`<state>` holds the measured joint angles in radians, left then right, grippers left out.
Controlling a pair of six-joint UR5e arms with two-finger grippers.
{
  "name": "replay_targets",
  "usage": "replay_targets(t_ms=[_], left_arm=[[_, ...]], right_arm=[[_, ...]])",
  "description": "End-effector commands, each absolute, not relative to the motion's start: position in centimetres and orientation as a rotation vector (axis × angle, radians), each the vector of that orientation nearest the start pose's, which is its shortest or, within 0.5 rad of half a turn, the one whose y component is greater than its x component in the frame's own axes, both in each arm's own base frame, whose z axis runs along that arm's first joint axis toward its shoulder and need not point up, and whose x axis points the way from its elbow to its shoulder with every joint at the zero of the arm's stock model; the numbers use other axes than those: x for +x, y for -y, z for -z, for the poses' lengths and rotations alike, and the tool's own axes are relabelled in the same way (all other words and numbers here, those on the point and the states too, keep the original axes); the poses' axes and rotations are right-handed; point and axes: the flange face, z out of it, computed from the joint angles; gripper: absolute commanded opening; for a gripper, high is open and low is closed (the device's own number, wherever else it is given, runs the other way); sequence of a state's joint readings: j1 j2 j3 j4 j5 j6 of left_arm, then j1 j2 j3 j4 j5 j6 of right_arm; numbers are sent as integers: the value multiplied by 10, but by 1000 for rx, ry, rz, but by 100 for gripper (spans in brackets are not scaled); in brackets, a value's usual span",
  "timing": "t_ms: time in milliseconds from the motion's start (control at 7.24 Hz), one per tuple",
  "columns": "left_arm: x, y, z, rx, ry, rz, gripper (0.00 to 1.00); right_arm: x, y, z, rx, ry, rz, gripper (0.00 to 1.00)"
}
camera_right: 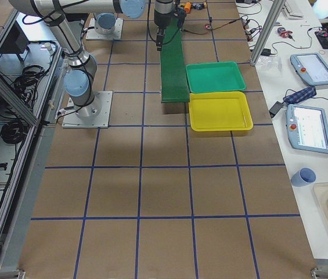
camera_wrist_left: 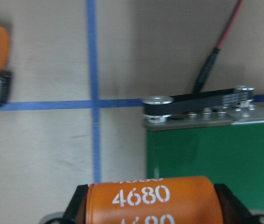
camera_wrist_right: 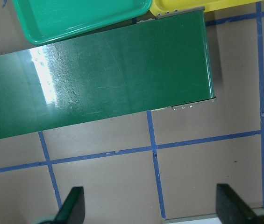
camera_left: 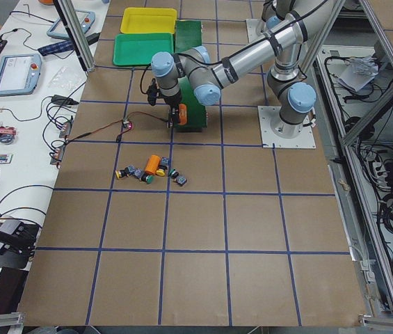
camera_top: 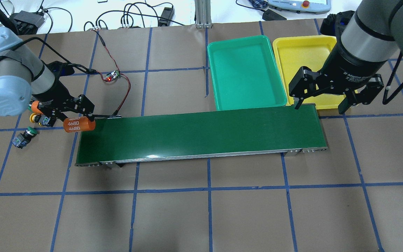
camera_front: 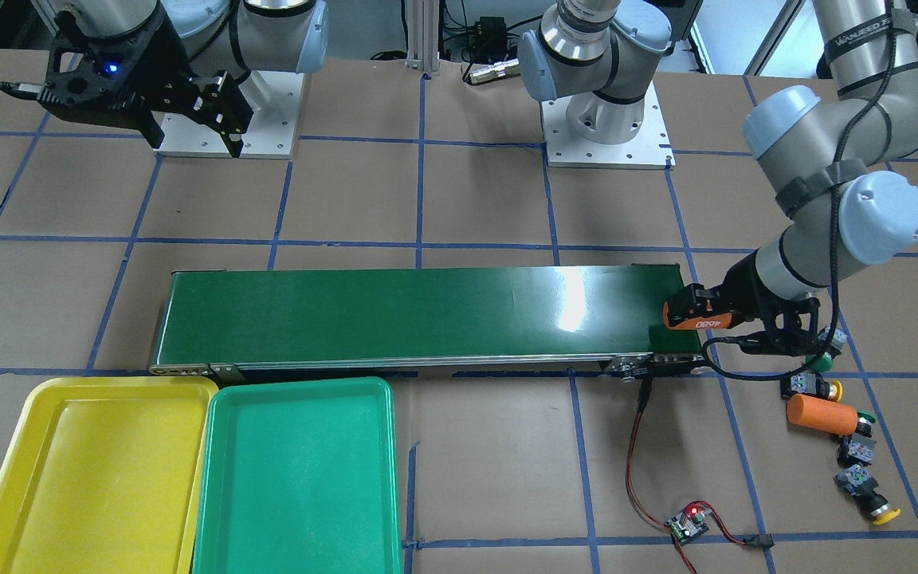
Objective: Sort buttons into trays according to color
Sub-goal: 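Carry the orange cylinder with the left gripper onto the belt and release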
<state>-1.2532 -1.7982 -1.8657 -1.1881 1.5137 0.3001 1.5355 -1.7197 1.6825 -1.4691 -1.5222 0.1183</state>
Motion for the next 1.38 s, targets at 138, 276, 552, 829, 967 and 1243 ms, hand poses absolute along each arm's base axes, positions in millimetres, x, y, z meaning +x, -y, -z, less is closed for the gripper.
replay_targets(t_ms=[138,276,552,829,967,1243], left_arm=[[9,521,-246,-33,-3244,-200,14],[7,518,-242,-36,-3260,-212,46],[4,523,-255,-66,-3311,-146,100],[9,528,-284,-70,-3299,-147,100],[21,534,-302,-76,-3297,-132,100],[73,555,-318,-78,-3244,-77,100]], right_arm=[[122,426,-492,240,-3095,-105,100],[123,426,-494,244,-3083,-93,100],[125,418,-504,247,-3075,-59,100],[121,418,-501,251,-3088,-84,100],[123,422,-497,242,-3086,-91,100],[121,423,-497,246,-3091,-86,100]])
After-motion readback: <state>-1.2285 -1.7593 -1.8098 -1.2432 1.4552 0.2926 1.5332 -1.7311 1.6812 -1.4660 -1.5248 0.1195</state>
